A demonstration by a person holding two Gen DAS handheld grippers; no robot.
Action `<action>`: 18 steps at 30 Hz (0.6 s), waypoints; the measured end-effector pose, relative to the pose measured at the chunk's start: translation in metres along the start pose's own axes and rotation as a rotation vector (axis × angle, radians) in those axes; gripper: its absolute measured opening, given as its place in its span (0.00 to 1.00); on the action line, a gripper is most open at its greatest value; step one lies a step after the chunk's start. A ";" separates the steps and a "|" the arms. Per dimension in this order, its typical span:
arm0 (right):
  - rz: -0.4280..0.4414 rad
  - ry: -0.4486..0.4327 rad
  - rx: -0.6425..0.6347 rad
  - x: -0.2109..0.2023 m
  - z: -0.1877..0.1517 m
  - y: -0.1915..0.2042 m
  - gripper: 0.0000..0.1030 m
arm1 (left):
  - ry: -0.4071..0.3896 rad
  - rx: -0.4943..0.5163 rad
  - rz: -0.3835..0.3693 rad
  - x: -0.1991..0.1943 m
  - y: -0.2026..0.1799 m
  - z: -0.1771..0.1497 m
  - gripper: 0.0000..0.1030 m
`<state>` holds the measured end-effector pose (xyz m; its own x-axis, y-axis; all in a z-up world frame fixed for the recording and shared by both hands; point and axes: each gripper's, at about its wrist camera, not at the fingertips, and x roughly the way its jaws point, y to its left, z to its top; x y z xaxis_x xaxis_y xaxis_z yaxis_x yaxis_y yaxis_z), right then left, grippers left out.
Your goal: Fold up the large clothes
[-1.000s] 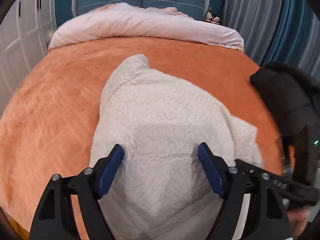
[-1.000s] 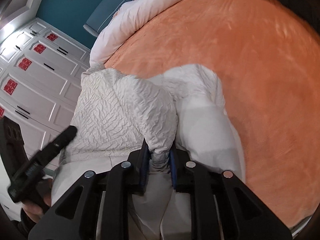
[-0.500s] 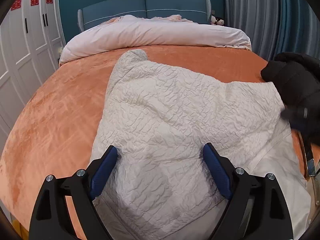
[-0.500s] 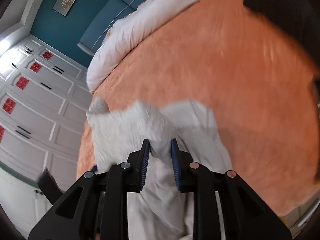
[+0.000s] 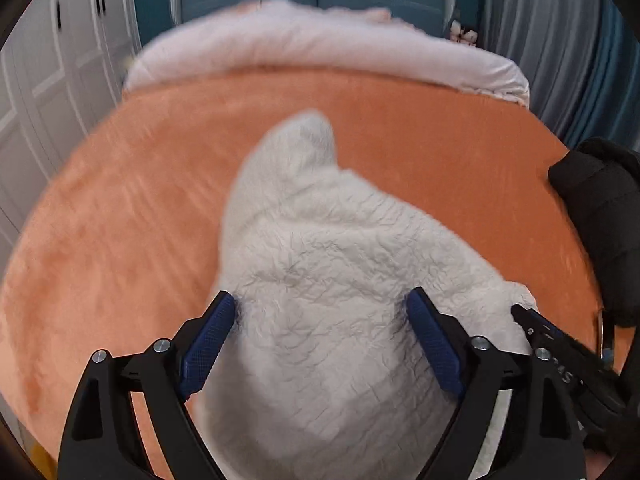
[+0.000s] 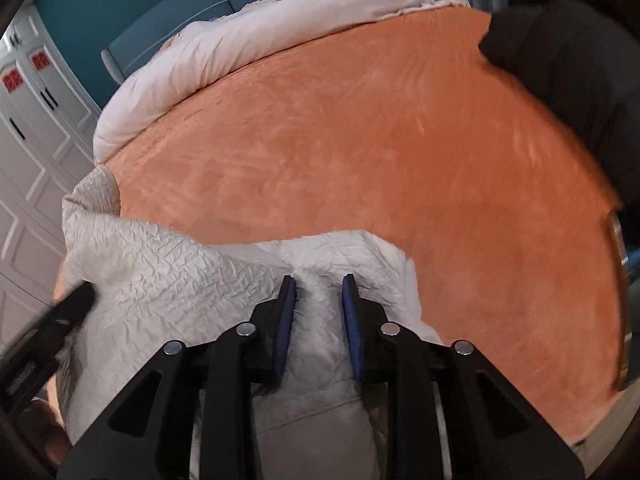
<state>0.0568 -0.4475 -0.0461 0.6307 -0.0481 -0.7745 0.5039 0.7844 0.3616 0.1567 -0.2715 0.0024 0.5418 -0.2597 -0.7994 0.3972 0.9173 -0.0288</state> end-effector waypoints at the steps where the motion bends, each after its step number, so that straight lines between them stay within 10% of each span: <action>1: 0.014 0.004 0.011 0.004 -0.001 -0.004 0.24 | -0.004 -0.007 0.003 0.006 0.001 -0.003 0.86; 18: 0.014 -0.043 -0.005 0.033 -0.017 -0.002 0.26 | -0.041 0.020 0.110 0.051 -0.006 -0.027 0.95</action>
<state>0.0668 -0.4407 -0.0814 0.6625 -0.0639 -0.7464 0.4923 0.7882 0.3695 0.1622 -0.2818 -0.0538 0.6129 -0.1702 -0.7716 0.3481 0.9348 0.0703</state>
